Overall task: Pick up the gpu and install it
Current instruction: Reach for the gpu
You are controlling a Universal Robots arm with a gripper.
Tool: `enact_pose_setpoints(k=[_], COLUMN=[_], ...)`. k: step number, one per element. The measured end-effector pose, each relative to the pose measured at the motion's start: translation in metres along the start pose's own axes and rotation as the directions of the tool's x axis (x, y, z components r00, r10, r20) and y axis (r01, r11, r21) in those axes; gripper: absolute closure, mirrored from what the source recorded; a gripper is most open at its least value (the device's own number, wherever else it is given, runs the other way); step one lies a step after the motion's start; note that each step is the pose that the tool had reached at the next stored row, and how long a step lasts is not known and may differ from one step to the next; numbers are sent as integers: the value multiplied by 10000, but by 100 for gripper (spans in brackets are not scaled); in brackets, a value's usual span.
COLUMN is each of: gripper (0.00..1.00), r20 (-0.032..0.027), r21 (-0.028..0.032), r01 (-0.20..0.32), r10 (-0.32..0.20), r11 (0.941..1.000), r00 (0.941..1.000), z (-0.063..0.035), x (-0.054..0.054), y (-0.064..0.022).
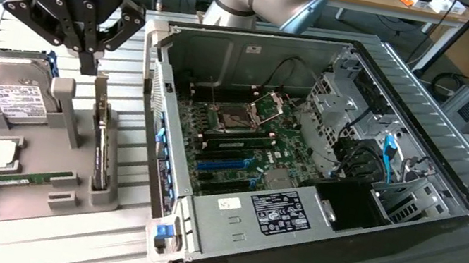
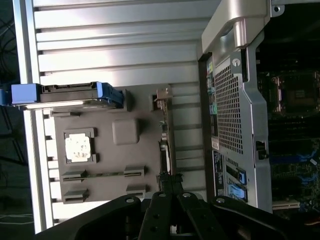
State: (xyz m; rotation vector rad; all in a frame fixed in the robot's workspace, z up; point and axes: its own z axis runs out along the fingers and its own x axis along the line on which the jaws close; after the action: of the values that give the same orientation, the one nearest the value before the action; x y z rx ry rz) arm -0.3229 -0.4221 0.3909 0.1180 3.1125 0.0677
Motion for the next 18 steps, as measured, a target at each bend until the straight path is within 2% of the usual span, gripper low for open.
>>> enact_pose_setpoints(k=[12,18], gripper=[89,89], r20=[0,0], r21=[0,0], r01=[-1,0], r10=[1,0], r11=[10000,10000], r00=[10000,10000], z=[0,-1], x=[15,16], y=[-77,-82])
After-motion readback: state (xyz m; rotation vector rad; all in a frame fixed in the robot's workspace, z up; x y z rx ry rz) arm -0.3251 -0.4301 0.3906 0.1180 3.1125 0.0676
